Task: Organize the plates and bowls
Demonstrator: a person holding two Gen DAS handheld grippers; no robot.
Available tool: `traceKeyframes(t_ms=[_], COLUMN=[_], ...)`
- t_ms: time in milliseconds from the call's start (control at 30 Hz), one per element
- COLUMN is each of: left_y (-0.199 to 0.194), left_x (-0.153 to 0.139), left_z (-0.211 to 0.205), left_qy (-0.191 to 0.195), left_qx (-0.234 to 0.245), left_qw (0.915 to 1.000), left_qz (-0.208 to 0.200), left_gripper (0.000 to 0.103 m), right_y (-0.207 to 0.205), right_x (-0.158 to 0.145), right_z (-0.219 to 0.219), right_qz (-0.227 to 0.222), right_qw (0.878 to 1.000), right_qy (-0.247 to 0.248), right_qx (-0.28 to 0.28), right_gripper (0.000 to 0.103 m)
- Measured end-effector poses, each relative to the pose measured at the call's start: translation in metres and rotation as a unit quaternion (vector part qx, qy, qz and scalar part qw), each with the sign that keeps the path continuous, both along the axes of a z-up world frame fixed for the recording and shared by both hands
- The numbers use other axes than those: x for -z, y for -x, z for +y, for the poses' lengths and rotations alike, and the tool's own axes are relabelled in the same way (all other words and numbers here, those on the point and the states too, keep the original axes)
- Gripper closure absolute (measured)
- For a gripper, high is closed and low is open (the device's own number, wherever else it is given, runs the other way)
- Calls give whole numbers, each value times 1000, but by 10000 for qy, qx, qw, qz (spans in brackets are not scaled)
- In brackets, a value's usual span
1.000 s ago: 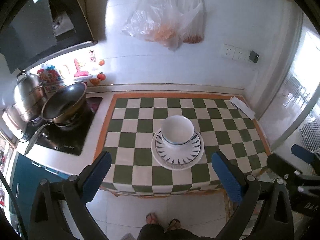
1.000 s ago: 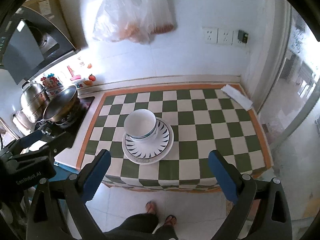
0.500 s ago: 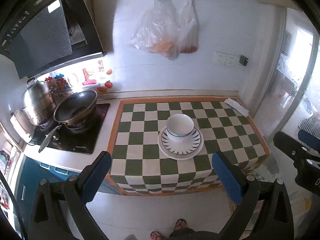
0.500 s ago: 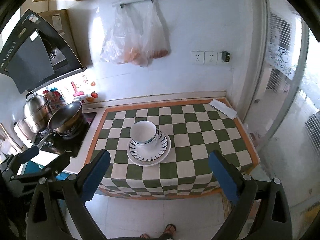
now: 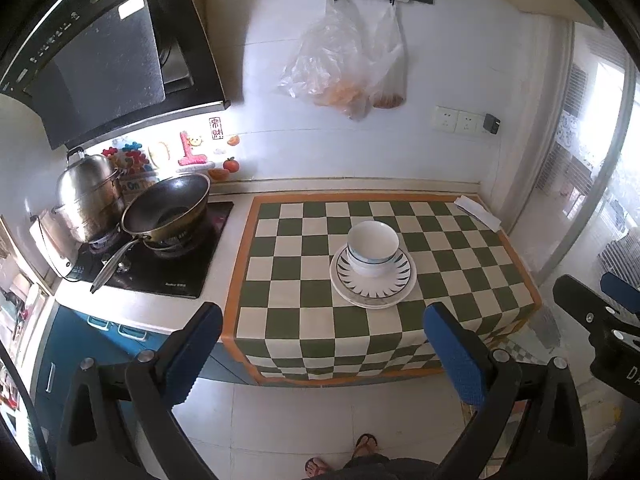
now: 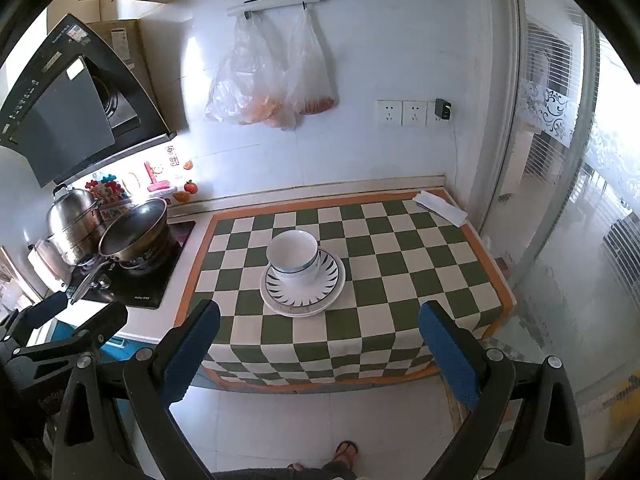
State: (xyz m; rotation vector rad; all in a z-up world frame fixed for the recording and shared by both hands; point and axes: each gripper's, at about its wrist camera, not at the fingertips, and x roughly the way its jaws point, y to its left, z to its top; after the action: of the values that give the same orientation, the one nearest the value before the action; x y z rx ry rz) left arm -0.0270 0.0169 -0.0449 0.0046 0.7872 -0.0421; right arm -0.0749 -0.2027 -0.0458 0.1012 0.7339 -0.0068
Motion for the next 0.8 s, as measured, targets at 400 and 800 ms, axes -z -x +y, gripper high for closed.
traceKeyframes(t_ms=[400,800], left_y=[6,8], left_x=[-5,-4], left_z=[5,6], left_qy=[17,38], left_qx=[40,64], left_qw=[9999,9999], left_qz=[-111,-74], left_gripper=[0,0], right_y=[8,10], right_x=[-1,2], right_z=[4,2], right_qz=[-13,17], right_qw=[10000,10000], right_qy=[75,77], right_qx=[60,53], right_gripper=[1,1])
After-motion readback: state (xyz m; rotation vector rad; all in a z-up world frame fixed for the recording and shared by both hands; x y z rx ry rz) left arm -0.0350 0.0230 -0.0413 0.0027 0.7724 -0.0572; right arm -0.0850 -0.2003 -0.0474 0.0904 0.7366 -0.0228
